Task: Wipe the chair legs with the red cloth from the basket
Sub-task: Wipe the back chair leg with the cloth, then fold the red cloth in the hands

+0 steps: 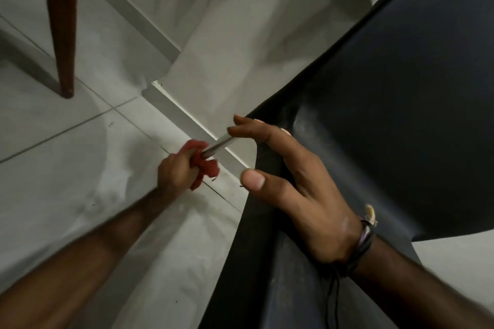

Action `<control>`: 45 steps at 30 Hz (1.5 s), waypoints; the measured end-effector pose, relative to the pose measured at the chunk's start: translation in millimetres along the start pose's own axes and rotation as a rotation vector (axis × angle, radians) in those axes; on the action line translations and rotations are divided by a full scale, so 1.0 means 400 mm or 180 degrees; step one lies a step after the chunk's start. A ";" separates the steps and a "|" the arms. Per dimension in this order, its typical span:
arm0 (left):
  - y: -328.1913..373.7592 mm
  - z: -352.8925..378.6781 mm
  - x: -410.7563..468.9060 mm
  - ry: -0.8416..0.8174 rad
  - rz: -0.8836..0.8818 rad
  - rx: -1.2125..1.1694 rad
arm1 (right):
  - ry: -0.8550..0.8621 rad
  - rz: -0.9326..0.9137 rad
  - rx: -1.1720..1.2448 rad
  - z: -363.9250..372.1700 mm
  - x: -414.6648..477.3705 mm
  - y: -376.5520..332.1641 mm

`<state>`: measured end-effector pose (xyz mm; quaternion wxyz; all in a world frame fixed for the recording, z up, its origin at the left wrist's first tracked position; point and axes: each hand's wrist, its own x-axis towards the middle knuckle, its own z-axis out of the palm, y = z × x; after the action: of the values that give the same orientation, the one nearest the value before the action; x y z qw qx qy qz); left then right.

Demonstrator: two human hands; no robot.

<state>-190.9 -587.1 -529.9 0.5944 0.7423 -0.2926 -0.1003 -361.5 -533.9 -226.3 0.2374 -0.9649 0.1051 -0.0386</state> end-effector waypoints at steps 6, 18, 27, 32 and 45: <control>0.123 -0.059 0.021 0.0816 0.1195 0.0431 | 0.0057 -0.0145 0.0041 0.003 0.004 -0.002; -0.095 -0.036 -0.028 -0.0566 -0.1360 -0.1131 | 0.0078 0.0023 0.0170 0.005 0.001 0.003; -0.055 -0.114 -0.017 -0.0841 -0.1591 -0.2363 | 0.0092 -0.0029 0.0067 0.002 0.003 0.005; 0.086 -0.298 -0.123 -0.0202 -0.2229 -0.1899 | 0.0080 -0.0041 -0.0083 -0.009 -0.004 -0.003; 0.805 -0.747 -0.392 0.0201 -0.2854 -0.2799 | -0.0495 0.0586 0.0428 -0.160 -0.052 -0.338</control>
<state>-270.7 -293.3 -176.3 0.7526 0.4816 0.1334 -0.4288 -364.9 -441.1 -107.0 0.3115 -0.9332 0.1717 0.0513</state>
